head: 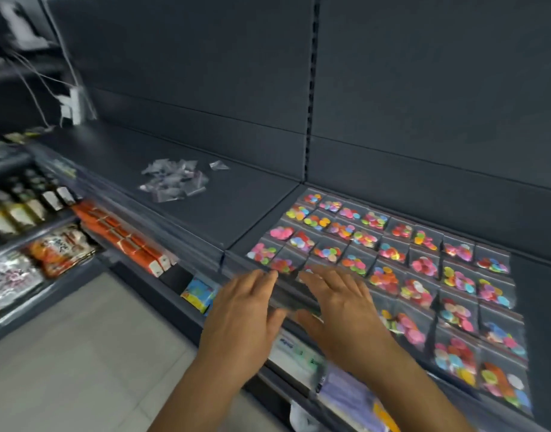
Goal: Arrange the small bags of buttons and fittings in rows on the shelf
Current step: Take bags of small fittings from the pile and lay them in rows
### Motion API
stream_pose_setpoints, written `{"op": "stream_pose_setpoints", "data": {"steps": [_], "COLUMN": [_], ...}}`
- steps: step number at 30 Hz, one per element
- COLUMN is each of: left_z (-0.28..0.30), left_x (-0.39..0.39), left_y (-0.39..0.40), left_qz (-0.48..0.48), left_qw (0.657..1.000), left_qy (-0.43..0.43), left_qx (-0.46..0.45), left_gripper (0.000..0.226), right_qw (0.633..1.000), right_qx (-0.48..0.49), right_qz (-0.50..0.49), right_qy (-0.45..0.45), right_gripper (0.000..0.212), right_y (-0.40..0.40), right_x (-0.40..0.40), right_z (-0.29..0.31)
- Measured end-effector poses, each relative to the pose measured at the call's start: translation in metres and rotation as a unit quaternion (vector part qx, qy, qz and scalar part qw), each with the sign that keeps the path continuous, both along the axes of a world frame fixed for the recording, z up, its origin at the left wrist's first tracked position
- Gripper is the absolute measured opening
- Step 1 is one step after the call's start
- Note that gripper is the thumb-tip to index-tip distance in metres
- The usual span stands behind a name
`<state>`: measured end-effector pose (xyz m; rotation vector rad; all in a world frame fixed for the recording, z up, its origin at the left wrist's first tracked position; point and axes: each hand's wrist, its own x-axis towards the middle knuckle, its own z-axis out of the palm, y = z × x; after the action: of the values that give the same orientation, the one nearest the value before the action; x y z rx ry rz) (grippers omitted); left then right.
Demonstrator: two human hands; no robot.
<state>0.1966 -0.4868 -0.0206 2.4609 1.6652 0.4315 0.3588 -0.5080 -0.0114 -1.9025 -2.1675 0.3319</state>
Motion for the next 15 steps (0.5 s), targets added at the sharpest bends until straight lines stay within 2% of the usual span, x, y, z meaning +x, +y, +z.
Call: {"op": "stream_pose_setpoints", "data": {"steps": [8,15], "left_z": [0.004,0.004], "left_x": [-0.129,-0.198], "left_y": [0.041,0.082], "left_qz": [0.053,0.099], "left_qw": [0.999,0.995], "left_qy": [-0.004,-0.019], "left_qx": [0.010,0.022], "left_gripper": [0.059,0.058], "right_qw": [0.999,0.997], "right_qx": [0.005,0.002], "right_qz": [0.037,0.080], "right_qy": [0.020,0.011], "right_gripper": [0.060,0.061], "right_y": [0.060,0.118], "right_x": [-0.129,-0.200], "right_z": [0.002,0.006]}}
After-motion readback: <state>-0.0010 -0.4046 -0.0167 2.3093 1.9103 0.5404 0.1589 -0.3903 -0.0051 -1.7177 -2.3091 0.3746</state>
